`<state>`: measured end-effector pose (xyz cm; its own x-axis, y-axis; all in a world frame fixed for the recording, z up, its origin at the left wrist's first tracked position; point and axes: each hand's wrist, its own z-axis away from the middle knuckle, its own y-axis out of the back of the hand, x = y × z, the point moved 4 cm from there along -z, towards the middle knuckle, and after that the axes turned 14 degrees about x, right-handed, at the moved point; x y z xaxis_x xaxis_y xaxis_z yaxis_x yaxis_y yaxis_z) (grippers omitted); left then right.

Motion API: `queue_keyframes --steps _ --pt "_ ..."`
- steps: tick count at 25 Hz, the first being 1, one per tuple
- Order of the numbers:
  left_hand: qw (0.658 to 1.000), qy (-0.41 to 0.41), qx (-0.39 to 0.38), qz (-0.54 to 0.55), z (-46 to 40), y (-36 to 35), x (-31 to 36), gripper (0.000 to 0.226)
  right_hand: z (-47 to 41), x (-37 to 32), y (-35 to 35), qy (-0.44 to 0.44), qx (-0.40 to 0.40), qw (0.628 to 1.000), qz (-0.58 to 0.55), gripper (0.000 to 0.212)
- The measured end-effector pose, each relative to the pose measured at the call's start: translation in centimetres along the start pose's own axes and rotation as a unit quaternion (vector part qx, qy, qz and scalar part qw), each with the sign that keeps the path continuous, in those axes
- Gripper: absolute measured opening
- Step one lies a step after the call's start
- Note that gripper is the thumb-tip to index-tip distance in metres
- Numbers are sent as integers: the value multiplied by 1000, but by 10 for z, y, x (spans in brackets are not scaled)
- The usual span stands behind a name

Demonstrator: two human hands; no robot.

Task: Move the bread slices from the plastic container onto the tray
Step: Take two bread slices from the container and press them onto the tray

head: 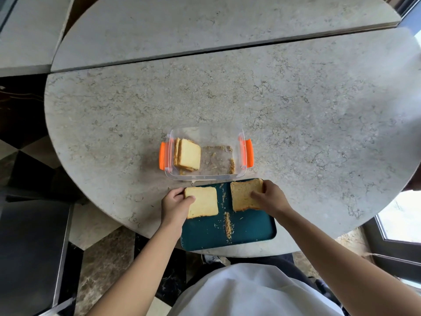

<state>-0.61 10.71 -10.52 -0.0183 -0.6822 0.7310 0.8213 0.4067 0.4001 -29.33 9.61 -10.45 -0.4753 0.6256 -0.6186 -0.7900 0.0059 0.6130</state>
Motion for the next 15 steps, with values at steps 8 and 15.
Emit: queue_keyframes --steps 8,15 --pt "992 -37 -42 -109 2 4 -2 62 9 -10 11 96 16 978 182 54" --pt "913 -274 -37 -299 26 -2 5 52 23 -16 8 152 15 950 272 47"
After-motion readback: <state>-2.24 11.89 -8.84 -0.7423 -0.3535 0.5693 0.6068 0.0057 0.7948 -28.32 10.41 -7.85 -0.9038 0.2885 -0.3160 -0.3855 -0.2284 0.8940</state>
